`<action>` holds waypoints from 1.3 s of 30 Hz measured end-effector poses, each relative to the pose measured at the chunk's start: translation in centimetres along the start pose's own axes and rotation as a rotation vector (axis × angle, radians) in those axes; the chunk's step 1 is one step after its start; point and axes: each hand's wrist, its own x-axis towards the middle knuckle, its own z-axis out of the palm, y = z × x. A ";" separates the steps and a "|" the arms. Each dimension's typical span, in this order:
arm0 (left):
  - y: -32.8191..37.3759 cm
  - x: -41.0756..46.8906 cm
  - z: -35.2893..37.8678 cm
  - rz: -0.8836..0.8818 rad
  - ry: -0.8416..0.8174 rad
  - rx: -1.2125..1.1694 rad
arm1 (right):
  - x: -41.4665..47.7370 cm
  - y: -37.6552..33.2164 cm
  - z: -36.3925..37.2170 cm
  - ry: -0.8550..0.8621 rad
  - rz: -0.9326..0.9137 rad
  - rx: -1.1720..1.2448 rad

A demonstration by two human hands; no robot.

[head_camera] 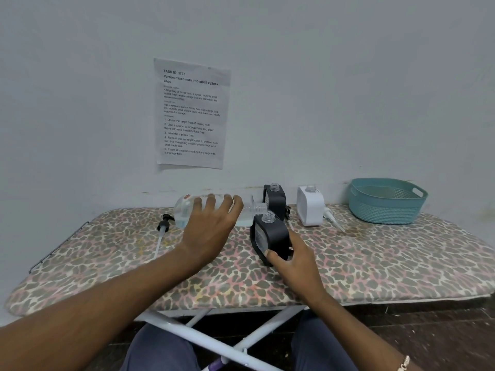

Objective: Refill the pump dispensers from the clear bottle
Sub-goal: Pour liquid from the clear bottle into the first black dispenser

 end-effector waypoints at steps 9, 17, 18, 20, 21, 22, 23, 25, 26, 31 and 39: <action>0.1 0.0 0.0 0.001 0.014 -0.010 | 0.1 0.1 0.0 -0.005 -0.006 0.002; 0.1 0.0 0.0 -0.005 0.035 -0.008 | 0.2 0.2 0.0 0.000 -0.018 -0.006; 0.1 0.0 0.0 -0.006 0.036 -0.010 | 0.2 0.2 0.0 0.000 -0.018 -0.003; 0.1 0.0 0.0 -0.008 0.032 -0.011 | 0.1 0.2 0.0 0.000 -0.015 0.004; 0.1 0.0 0.0 -0.008 0.028 -0.010 | 0.1 0.1 0.0 -0.001 -0.013 0.006; 0.1 0.0 0.0 -0.007 0.023 -0.010 | 0.2 0.1 0.0 0.000 -0.012 0.004; 0.1 0.0 0.0 -0.006 0.018 -0.010 | 0.2 0.1 0.0 0.001 -0.014 0.000; 0.1 0.0 -0.1 -0.004 0.013 -0.007 | 0.2 0.1 0.0 0.001 -0.019 -0.006; 0.1 0.0 -0.1 -0.003 0.013 -0.005 | 0.2 0.1 0.0 0.001 -0.019 -0.007; 0.1 0.0 -0.1 -0.004 0.016 -0.009 | 0.1 0.0 0.0 0.002 -0.019 -0.015; 0.1 0.0 -0.1 0.000 0.007 -0.010 | 0.1 0.0 0.0 -0.005 -0.001 -0.009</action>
